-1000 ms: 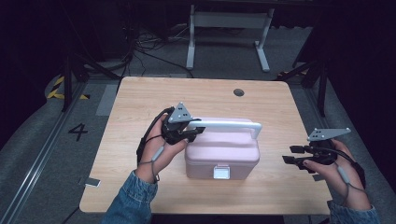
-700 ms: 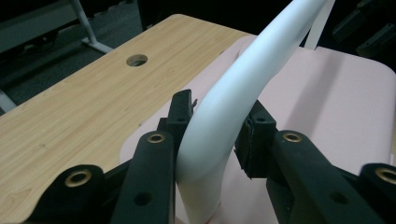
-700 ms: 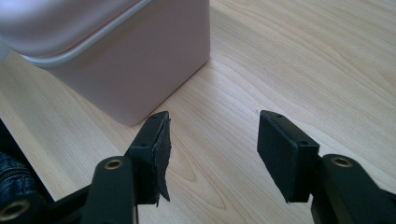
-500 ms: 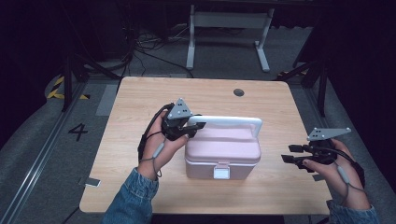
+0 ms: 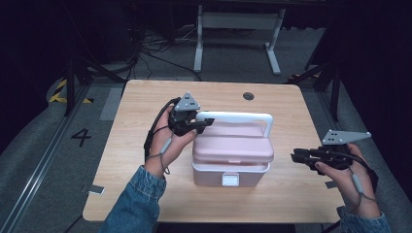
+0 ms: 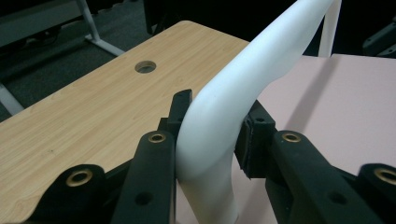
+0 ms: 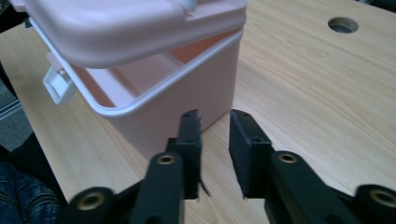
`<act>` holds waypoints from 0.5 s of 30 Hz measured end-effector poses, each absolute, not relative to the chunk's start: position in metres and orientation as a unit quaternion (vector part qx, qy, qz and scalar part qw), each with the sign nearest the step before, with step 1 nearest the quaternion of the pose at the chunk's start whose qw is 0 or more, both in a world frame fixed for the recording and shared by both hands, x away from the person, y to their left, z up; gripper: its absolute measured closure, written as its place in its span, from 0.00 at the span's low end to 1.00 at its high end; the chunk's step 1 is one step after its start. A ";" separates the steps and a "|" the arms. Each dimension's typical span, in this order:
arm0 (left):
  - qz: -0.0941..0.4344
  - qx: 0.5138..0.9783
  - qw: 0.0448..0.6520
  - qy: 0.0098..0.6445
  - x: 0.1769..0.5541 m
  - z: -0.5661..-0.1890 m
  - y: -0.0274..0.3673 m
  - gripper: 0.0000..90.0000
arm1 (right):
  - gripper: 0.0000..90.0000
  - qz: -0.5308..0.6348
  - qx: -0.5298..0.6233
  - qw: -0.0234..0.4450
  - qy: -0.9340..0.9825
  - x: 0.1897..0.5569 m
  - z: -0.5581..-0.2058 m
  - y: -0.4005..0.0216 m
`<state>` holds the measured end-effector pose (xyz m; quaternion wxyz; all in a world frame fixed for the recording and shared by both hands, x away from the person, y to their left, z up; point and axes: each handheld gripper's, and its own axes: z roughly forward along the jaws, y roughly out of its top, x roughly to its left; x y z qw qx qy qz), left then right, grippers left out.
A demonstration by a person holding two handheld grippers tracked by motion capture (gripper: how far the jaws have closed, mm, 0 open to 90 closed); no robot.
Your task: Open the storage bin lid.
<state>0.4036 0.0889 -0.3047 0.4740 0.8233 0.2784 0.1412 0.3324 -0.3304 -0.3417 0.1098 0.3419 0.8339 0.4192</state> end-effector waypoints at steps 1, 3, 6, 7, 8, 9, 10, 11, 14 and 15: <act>0.138 0.822 0.477 0.280 0.406 -0.304 0.090 0.79 | 0.87 0.419 0.339 0.112 0.835 0.332 -0.341 -0.330; 0.137 0.820 0.478 0.284 0.409 -0.304 0.091 0.78 | 0.91 0.417 0.334 0.114 0.837 0.332 -0.340 -0.329; 0.138 0.815 0.481 0.293 0.415 -0.300 0.092 0.78 | 0.95 0.421 0.327 0.114 0.838 0.332 -0.339 -0.328; 0.138 0.815 0.481 0.293 0.415 -0.300 0.092 0.78 | 0.95 0.421 0.327 0.114 0.838 0.332 -0.339 -0.328; 0.137 0.812 0.483 0.298 0.417 -0.299 0.093 0.78 | 0.96 0.424 0.324 0.116 0.838 0.332 -0.338 -0.327; 0.135 0.812 0.484 0.297 0.419 -0.298 0.094 0.78 | 0.97 0.434 0.319 0.118 0.834 0.332 -0.336 -0.325; 0.130 0.811 0.485 0.301 0.420 -0.298 0.094 0.78 | 0.98 0.439 0.314 0.119 0.834 0.332 -0.335 -0.324; 0.128 0.811 0.483 0.304 0.423 -0.297 0.094 0.78 | 0.99 0.443 0.312 0.118 0.832 0.331 -0.335 -0.323; 0.125 0.809 0.486 0.307 0.427 -0.297 0.094 0.79 | 1.00 0.458 0.298 0.118 0.829 0.331 -0.332 -0.318; 0.124 0.806 0.489 0.310 0.429 -0.297 0.094 0.78 | 1.00 0.464 0.292 0.118 0.828 0.331 -0.332 -0.316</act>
